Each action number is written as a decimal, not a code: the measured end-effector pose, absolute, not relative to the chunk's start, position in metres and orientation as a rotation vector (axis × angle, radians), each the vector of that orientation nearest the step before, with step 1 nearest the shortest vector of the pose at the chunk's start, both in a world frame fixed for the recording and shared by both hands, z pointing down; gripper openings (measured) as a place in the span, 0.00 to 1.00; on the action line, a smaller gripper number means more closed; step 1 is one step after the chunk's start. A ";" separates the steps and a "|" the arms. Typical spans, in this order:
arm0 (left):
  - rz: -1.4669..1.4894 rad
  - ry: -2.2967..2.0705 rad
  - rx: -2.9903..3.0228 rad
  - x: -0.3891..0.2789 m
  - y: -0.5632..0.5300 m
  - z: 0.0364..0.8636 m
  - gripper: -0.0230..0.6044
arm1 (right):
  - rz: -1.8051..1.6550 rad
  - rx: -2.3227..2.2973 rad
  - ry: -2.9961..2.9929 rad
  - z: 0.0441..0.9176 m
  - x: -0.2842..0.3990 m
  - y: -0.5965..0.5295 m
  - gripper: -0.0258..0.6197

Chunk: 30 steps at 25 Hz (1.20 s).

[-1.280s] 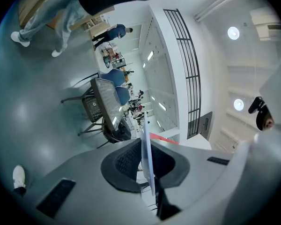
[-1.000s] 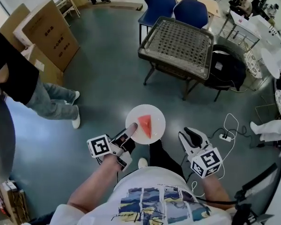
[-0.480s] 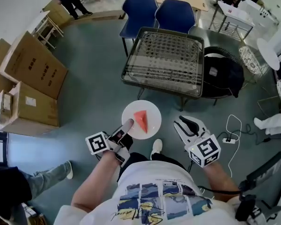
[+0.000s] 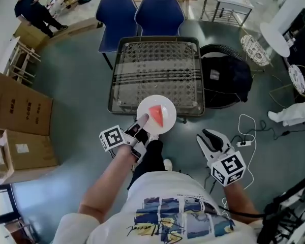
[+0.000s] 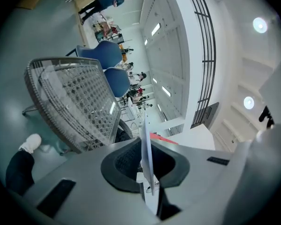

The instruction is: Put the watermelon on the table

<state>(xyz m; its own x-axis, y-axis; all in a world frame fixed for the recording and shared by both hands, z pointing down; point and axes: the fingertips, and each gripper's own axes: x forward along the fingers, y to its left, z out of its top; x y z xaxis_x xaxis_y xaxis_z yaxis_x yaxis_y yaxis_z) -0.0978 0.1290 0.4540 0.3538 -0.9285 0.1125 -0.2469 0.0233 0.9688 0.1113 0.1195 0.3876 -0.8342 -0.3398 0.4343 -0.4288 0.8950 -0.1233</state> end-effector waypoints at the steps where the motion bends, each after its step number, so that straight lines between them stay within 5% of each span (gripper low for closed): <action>1: -0.731 -1.118 1.489 -0.103 0.106 0.464 0.08 | 0.318 0.601 -2.636 0.390 0.113 0.106 0.18; 15: -0.461 -1.023 1.455 -0.164 -0.173 0.614 0.08 | 0.525 0.999 -2.403 0.395 0.090 -0.045 0.18; 30: -0.339 -0.995 1.417 -0.160 -0.308 0.714 0.08 | 0.712 1.153 -2.167 0.435 0.093 -0.067 0.18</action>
<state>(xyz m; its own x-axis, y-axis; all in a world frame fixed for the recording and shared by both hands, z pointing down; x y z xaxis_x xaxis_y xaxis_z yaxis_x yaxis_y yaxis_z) -0.1603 -0.3082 0.7145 0.5766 -0.7288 0.3694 -0.3515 0.1869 0.9173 0.0928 -0.0674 0.4352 -0.4603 -0.5471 0.6992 -0.8552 0.4846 -0.1838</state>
